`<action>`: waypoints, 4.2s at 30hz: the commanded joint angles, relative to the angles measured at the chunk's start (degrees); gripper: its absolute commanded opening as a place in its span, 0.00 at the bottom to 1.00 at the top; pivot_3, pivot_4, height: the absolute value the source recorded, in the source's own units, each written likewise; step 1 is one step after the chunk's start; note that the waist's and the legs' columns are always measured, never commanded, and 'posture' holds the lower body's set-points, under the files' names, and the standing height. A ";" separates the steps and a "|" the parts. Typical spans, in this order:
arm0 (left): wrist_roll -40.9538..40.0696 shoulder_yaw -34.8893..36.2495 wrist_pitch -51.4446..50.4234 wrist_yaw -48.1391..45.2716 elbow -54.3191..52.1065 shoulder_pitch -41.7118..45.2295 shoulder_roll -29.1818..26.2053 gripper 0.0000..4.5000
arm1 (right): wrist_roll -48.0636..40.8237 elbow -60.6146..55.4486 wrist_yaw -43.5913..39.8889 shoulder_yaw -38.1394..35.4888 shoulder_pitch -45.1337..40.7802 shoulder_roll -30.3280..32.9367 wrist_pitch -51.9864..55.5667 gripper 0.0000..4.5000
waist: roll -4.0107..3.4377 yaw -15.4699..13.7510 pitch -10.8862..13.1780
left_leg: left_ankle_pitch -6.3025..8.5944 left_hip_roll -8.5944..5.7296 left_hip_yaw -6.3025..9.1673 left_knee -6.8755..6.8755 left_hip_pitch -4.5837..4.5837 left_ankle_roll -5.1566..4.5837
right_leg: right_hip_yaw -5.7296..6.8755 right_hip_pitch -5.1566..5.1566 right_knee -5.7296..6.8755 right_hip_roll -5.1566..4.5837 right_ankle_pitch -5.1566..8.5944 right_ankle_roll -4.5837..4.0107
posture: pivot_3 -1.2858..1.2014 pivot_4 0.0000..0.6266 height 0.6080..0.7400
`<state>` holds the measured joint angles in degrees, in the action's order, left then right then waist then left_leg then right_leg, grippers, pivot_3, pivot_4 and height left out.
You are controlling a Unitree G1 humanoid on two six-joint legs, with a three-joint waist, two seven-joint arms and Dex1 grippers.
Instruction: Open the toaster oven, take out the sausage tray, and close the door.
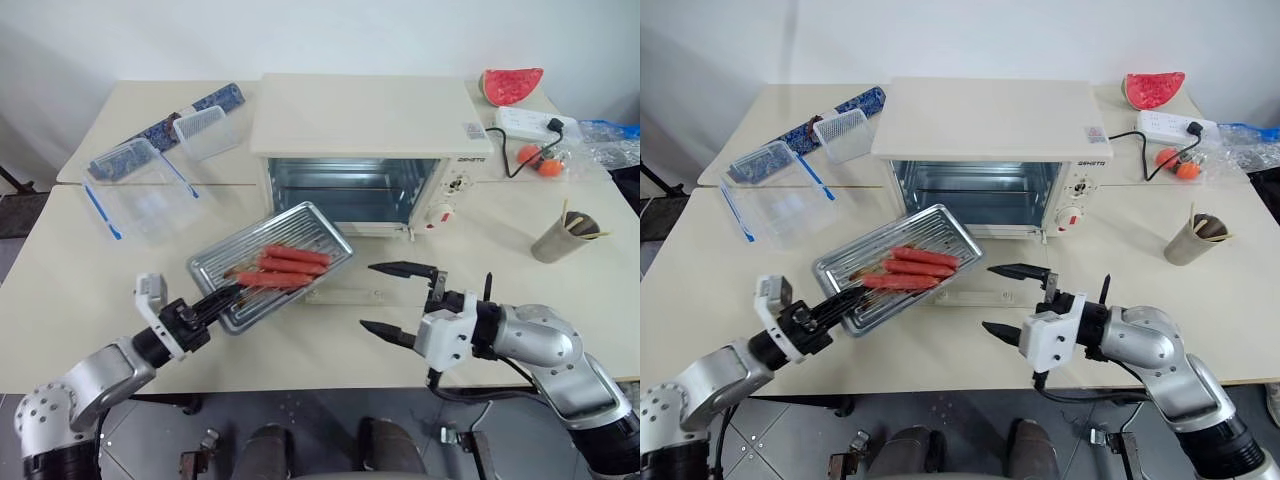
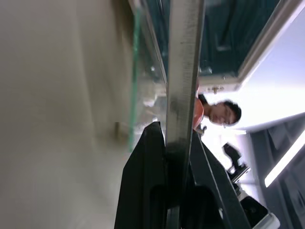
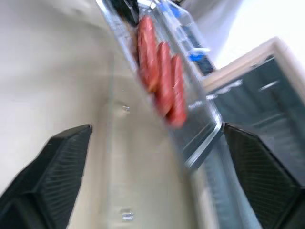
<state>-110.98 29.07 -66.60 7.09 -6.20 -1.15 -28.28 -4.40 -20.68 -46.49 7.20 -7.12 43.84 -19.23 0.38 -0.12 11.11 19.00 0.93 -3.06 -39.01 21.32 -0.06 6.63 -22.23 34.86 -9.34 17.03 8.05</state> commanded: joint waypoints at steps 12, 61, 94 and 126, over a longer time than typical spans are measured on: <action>-2.02 13.79 -0.57 -23.13 -7.39 -24.15 3.47 0.00 | -17.28 21.40 -10.74 -14.43 2.09 2.22 13.08 0.48 | -0.01 0.06 0.00 | 0.19 0.01 -0.15 0.03 -0.09 -0.16 | -0.08 0.03 -0.38 -0.05 0.07 -0.14 | 0.52 0.24 1.00; -2.02 17.44 -1.27 -11.47 1.48 -18.92 6.79 0.00 | -40.14 18.48 -6.81 -24.65 -17.85 -9.22 45.47 0.01 | 0.01 -0.09 -0.01 | 0.71 0.57 -0.82 -0.04 -0.04 -0.16 | -0.45 -0.31 -0.34 0.11 -0.02 -0.03 | 0.52 0.24 1.00; 12.39 -31.49 -11.17 -10.68 15.80 25.82 -6.07 0.00 | -34.24 -7.07 -21.99 -36.37 29.67 -3.87 26.22 0.99 | -0.09 -2.23 0.02 | 0.62 0.03 -0.99 -0.05 -0.11 -0.36 | -0.62 -0.18 -0.35 0.09 -0.14 0.19 | 0.52 0.24 1.00; 21.97 -22.91 -15.15 6.14 18.25 30.90 6.90 0.00 | -34.22 -13.66 -16.44 -35.67 36.87 -6.19 24.83 0.99 | -0.40 -4.35 -0.18 | 0.64 -0.12 -0.81 -0.04 -0.80 -0.44 | -0.60 0.71 -0.96 -0.11 -0.34 0.47 | 0.52 0.24 1.00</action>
<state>-90.58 5.96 -82.87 10.51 11.91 30.54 -21.87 -37.73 -33.38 -62.93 -27.98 29.64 37.62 6.28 -0.02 -4.47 10.93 19.63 0.81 -3.87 -39.04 20.52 -0.50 6.03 -21.51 33.89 -9.45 16.70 8.52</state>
